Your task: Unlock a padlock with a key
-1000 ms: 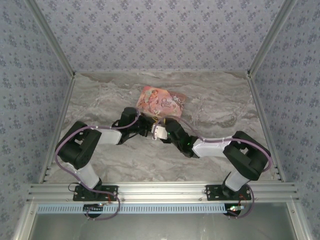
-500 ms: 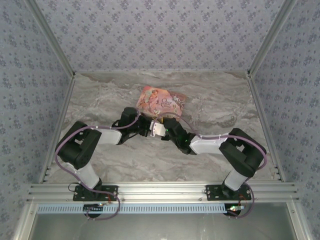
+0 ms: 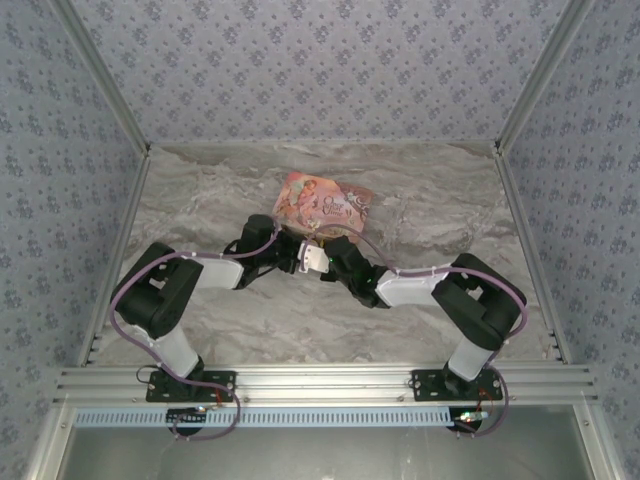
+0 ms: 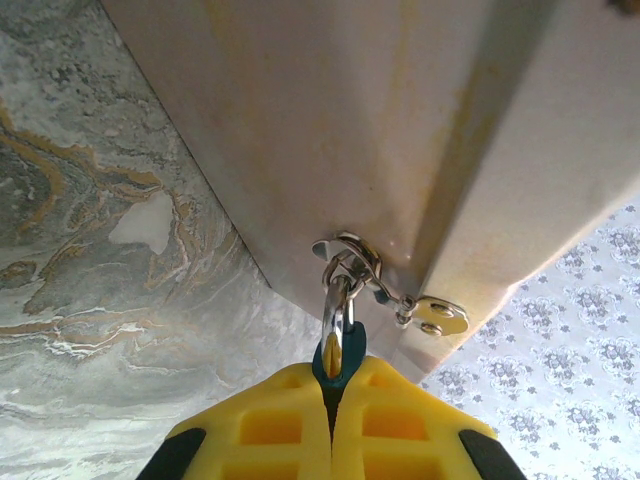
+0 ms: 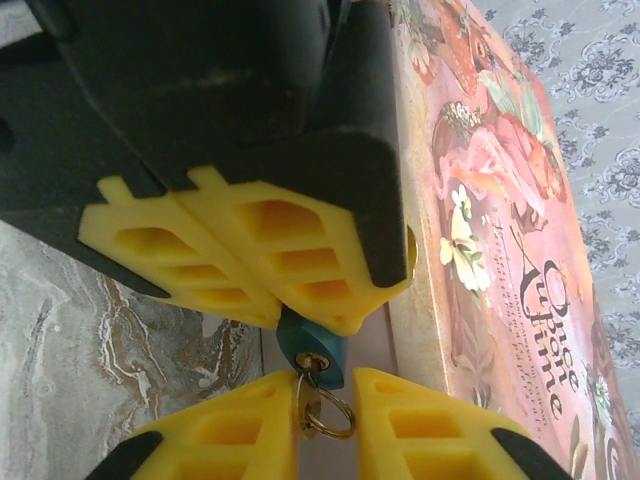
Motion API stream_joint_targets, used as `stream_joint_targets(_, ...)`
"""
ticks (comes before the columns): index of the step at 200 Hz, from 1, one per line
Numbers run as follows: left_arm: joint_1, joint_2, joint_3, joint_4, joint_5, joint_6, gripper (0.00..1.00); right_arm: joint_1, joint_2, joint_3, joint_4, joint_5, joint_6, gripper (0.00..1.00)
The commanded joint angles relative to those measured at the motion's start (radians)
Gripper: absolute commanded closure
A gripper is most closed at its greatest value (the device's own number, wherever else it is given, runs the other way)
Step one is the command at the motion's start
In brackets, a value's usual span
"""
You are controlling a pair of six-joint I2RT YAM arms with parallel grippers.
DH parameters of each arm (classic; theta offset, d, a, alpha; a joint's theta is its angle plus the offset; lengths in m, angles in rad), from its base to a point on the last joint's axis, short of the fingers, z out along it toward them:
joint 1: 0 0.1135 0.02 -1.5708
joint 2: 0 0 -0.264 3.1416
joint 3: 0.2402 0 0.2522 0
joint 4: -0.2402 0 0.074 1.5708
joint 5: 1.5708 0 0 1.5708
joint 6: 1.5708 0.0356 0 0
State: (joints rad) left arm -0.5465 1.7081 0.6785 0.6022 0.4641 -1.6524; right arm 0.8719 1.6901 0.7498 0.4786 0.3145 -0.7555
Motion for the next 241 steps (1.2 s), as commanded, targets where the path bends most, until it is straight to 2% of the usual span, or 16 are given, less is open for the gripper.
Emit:
stream_joint_targets(1,-0.014,-0.016,0.036,0.060,0.042,-0.010,1.00,-0.006,0.012,0.034,-0.004,-0.002,0.032,0.84)
stream_joint_targets(62,-0.016,-0.015,0.028,0.070,0.042,-0.012,1.00,-0.008,0.008,0.046,-0.029,-0.043,0.089,1.00)
stream_joint_targets(137,-0.018,-0.015,0.020,0.076,0.038,-0.009,1.00,-0.054,-0.051,0.024,-0.076,-0.201,0.273,1.00)
stream_joint_targets(191,-0.020,-0.013,0.018,0.078,0.034,-0.007,1.00,-0.118,-0.068,0.032,-0.106,-0.352,0.510,1.00)
stream_joint_targets(241,-0.022,-0.004,0.018,0.082,0.033,-0.007,1.00,-0.174,-0.066,0.026,-0.064,-0.498,0.726,1.00)
